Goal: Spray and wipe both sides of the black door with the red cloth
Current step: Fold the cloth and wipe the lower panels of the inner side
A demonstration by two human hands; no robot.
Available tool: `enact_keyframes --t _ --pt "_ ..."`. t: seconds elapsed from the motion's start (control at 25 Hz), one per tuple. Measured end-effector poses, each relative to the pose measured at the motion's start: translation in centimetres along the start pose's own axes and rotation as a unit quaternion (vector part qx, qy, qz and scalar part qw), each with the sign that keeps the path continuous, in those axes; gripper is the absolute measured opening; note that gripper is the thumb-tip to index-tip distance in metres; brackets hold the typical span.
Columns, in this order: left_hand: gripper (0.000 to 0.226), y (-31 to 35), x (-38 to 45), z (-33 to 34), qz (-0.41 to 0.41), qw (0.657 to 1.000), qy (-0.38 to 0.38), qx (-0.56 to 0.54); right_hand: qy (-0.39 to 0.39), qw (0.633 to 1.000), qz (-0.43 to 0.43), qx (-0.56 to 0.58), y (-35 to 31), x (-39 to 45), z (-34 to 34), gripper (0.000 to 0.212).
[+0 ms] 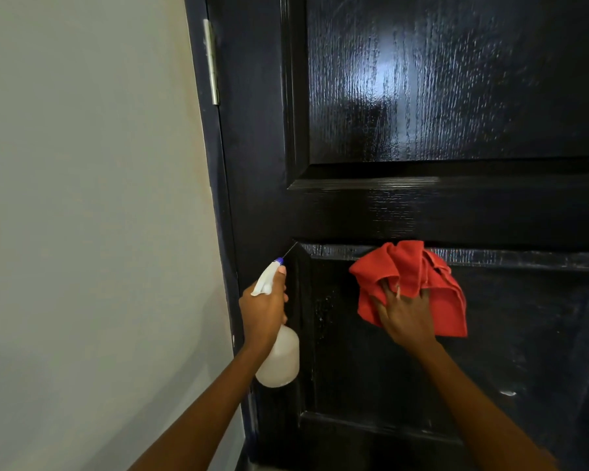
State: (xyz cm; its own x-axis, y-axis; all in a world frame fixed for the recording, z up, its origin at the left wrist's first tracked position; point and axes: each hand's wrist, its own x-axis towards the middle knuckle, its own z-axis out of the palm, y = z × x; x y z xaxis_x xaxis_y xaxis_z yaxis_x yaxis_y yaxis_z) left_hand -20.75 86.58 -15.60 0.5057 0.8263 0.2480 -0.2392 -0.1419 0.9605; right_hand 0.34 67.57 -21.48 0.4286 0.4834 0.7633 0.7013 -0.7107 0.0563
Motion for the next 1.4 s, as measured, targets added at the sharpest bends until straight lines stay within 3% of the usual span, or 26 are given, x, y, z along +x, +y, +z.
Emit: enact_keyframes --t 0.16,0.44,0.64,0.88,0.96,1.04,1.08,1.2,1.36,1.4 --pt "0.038 0.8 0.6 -0.6 0.008 1.000 -0.011 0.021 0.038 0.998 -0.042 0.022 -3.9 1.1 1.0 0.054" --pt "0.030 -1.2 -1.1 -3.5 0.004 0.999 0.033 0.038 0.022 0.992 -0.123 0.026 -12.5 6.7 1.5 0.053" --pt "0.025 -1.4 -2.3 -2.1 0.014 0.998 0.019 0.059 0.086 0.974 -0.208 0.009 -9.9 6.9 1.2 0.060" --pt "0.029 0.1 -3.9 1.8 0.044 0.996 -0.041 0.062 0.087 0.995 -0.051 0.009 1.2 1.7 -0.5 0.052" --pt "0.027 0.5 -4.5 3.0 0.045 0.995 -0.069 0.056 0.096 0.990 0.105 -0.011 6.0 -0.9 -1.5 0.050" --pt "0.025 0.6 -5.2 3.4 0.040 0.994 -0.085 0.049 0.106 0.954 0.281 0.001 8.2 -2.4 -3.2 0.061" --pt "0.024 0.7 -5.5 3.3 0.038 0.994 -0.090 0.044 0.102 0.939 0.327 0.002 8.3 -2.6 -4.0 0.064" --pt "0.019 1.0 -6.2 3.1 0.033 0.994 -0.102 0.032 0.094 0.936 0.339 0.003 7.9 -2.1 -4.8 0.064" --pt "0.022 1.0 -6.1 3.1 0.036 0.992 -0.116 0.042 0.183 0.951 0.248 0.031 10.3 -1.6 -5.0 0.052" --pt "0.020 0.9 -5.9 3.2 0.035 0.991 -0.120 0.042 0.193 0.951 0.240 0.041 10.8 -1.6 -5.3 0.058"
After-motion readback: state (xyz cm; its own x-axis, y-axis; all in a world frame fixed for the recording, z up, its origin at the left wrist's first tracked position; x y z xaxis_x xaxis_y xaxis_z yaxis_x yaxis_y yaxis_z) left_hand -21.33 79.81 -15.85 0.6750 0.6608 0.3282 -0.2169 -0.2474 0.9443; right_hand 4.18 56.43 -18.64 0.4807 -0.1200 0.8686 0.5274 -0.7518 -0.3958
